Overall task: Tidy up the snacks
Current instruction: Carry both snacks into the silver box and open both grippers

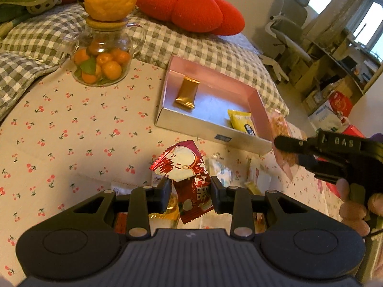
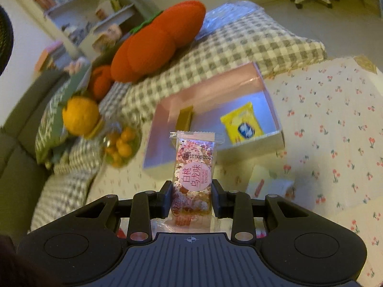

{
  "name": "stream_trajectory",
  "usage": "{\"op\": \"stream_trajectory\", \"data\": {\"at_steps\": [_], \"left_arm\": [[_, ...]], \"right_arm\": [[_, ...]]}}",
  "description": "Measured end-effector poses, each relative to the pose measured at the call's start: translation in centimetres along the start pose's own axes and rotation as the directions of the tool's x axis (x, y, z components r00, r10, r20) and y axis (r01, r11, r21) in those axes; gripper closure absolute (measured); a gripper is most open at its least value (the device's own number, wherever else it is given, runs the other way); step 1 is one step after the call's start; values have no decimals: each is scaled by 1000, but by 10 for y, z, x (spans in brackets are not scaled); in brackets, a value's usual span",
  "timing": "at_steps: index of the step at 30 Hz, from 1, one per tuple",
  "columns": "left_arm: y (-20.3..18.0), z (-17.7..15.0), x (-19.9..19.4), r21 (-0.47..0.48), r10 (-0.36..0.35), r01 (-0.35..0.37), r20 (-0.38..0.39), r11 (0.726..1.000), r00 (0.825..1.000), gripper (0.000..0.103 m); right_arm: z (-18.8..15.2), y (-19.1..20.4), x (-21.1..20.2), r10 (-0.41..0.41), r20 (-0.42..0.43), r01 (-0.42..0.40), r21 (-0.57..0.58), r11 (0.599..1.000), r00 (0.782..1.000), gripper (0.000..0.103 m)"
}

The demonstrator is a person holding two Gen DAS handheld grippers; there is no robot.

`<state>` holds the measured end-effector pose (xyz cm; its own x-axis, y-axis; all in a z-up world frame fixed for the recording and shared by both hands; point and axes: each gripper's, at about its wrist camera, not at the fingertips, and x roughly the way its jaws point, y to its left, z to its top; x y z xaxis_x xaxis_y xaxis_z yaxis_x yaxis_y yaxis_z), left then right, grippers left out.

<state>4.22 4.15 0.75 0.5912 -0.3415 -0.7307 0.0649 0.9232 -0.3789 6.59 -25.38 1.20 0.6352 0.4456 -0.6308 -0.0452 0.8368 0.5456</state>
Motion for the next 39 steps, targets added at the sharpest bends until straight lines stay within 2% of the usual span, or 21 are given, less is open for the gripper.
{"op": "stream_trajectory", "data": {"at_steps": [10,15,22,26,31,35,39], "left_arm": [[-11,12,17,-24,7,-7,-5,1000,1000,72],[-14,14,23,-31,11,-11,-9,999,1000,72],[-17,20,32,-37,24,-24,1,999,1000,72],[-21,27,36,-37,32,-32,19,999,999,72],[-24,40,42,-32,46,-44,46,999,998,72],[-30,54,52,-15,66,-65,47,998,997,72],[-41,73,68,12,75,-76,46,997,996,72]], "right_arm": [[32,-21,50,66,65,-77,189,979,996,71],[40,-32,74,68,72,-83,235,968,995,71],[41,-41,94,38,72,-53,226,973,997,70],[41,-46,97,37,65,-52,238,970,997,66],[41,-54,89,20,75,-38,260,965,997,51],[42,-58,83,12,67,-30,273,961,998,48],[41,-58,73,-2,81,-18,243,970,997,39]]}}
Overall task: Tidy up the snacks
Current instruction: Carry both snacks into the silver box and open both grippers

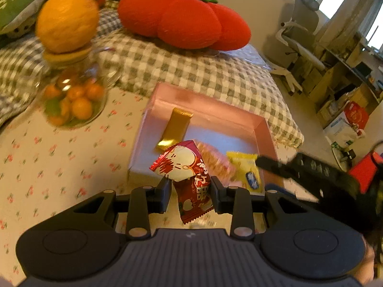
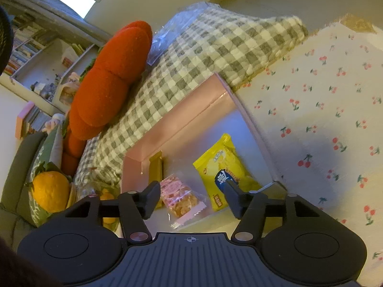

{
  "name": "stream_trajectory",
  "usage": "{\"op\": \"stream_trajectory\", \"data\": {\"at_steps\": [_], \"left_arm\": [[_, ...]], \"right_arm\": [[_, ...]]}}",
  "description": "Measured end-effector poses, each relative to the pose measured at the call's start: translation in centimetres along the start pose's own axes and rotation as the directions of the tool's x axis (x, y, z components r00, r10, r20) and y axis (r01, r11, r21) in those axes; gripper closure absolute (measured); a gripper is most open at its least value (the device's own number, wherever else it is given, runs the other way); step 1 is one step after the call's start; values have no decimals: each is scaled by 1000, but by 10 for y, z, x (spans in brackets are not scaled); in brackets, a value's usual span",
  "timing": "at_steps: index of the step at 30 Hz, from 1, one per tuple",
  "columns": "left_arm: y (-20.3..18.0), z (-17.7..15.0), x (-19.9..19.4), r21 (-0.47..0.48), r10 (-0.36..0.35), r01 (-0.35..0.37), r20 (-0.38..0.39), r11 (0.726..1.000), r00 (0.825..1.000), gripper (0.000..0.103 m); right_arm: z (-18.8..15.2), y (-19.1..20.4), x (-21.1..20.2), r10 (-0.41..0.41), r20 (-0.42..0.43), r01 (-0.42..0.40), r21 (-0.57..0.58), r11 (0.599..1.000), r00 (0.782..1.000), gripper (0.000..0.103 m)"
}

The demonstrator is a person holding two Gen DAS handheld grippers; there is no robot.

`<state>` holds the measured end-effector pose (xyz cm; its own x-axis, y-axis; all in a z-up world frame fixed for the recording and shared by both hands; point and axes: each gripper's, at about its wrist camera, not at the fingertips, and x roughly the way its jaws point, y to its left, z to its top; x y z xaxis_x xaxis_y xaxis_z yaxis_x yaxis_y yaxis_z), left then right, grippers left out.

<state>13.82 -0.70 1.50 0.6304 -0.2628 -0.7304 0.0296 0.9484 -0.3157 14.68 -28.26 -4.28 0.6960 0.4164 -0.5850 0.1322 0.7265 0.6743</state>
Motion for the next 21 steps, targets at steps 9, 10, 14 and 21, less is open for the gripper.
{"op": "stream_trajectory", "data": {"at_steps": [9,10,14,21], "left_arm": [[-23,28,48,37,4,-4,-8,999,1000,72],[-24,30,53,30,-2,2,-11,1000,1000,72],[-31,38,67,34,0,0,-5,999,1000,72],[-37,48,87,38,19,-18,-8,999,1000,71]], "right_arm": [[9,-8,-15,-4,18,5,-21,1000,1000,36],[10,-10,-16,-6,19,7,-21,1000,1000,36],[15,-19,-19,-20,26,21,-17,1000,999,36],[17,-20,-20,-7,20,8,-43,999,1000,36]]}}
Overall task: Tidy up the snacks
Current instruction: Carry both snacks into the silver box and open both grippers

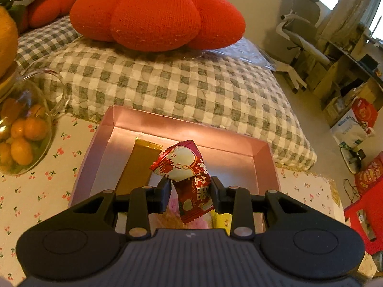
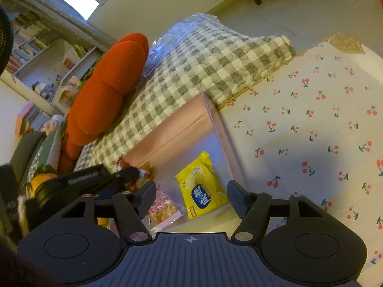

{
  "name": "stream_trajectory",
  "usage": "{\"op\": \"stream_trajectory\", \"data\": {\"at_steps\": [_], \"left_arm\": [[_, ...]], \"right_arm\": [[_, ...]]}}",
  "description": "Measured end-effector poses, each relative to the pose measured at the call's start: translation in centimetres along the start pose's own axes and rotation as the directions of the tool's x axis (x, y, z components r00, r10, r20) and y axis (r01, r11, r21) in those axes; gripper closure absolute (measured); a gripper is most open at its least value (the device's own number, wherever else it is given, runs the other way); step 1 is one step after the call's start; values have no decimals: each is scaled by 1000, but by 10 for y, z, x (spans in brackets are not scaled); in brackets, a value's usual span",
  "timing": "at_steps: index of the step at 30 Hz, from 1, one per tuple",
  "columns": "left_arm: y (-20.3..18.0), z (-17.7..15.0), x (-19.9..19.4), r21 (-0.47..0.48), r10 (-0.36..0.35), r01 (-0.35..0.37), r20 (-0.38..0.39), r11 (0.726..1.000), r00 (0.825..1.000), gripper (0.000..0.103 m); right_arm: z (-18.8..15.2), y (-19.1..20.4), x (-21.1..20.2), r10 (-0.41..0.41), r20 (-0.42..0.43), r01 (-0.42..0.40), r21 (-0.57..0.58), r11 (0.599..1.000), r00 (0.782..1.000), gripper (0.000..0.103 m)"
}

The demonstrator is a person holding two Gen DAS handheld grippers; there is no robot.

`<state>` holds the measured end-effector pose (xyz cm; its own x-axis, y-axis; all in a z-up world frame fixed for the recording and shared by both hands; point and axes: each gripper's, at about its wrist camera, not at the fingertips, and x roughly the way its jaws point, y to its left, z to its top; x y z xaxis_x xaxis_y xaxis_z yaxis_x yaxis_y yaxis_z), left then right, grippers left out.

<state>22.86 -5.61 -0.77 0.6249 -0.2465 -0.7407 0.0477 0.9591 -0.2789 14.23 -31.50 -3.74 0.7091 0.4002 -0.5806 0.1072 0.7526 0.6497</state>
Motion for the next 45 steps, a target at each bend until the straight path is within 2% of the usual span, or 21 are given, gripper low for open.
{"op": "stream_trajectory", "data": {"at_steps": [4,13,26,32,45], "left_arm": [[3,2,1,-29,-6,6,9,1000,1000,66],[3,-4,-2,26,33,-33,-3,999,999,59],[7,-19,-36,86,50,-50,-1,995,999,39],[15,-33,-53,91,45,-44,-10,995,999,31],[47,-73,-93,117,46,-44,-20,992,999,11]], "right_arm": [[1,0,-1,3,6,-3,-6,1000,1000,31],[0,1,-1,-9,4,9,-16,1000,1000,30],[-14,17,-15,-11,-18,9,-101,995,1000,26],[-21,24,-25,-11,-37,6,-127,992,999,23],[-48,36,-55,-37,-83,14,-265,964,996,15]]}}
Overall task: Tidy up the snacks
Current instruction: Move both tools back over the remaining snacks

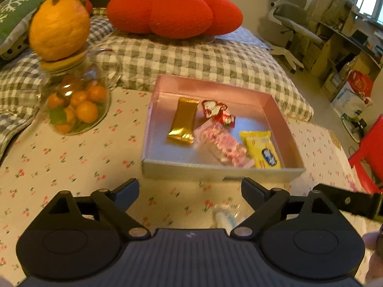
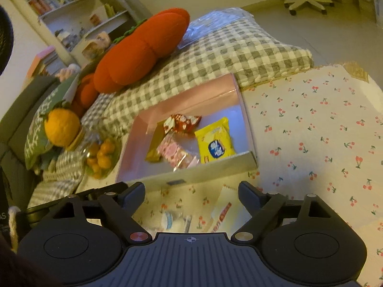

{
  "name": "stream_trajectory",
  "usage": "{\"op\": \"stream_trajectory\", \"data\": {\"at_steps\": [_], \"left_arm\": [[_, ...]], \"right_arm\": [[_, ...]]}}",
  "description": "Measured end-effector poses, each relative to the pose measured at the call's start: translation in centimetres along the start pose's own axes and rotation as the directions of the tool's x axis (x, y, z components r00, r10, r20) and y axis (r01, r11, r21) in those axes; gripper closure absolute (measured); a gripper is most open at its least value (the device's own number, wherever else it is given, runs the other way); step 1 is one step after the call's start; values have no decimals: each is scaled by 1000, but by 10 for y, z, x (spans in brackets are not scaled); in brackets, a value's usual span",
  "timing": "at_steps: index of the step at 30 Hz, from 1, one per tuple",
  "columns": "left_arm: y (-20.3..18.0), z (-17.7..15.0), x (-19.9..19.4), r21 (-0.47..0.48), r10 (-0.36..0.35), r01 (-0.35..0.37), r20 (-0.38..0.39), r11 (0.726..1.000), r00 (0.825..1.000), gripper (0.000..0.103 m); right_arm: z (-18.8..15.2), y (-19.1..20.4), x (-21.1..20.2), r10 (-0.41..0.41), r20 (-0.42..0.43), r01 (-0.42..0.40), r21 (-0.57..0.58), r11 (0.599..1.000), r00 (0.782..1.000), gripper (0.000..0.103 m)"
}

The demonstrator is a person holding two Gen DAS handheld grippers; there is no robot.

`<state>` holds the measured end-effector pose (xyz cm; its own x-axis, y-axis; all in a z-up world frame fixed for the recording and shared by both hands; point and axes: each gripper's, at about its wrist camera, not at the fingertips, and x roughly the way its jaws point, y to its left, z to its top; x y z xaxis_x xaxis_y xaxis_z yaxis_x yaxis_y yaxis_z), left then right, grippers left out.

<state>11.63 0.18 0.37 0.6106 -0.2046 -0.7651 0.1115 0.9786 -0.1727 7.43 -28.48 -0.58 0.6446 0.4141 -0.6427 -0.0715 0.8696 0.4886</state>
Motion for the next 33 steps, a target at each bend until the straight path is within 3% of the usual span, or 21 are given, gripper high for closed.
{"op": "stream_trajectory", "data": {"at_steps": [11,25,33], "left_arm": [[25,-44,-19,42,23,-23,5,999,1000,6],[36,-91,-31,125,38,-40,13,991,999,5],[27,-118,-36,187,-8,-1,43,982,999,6]], "right_arm": [[-36,16,-12,-53,-37,46,-163,985,998,13],[-76,5,-27,-121,-21,113,-220,969,992,10],[-110,-10,-32,-161,-18,150,-273,950,987,10]]}}
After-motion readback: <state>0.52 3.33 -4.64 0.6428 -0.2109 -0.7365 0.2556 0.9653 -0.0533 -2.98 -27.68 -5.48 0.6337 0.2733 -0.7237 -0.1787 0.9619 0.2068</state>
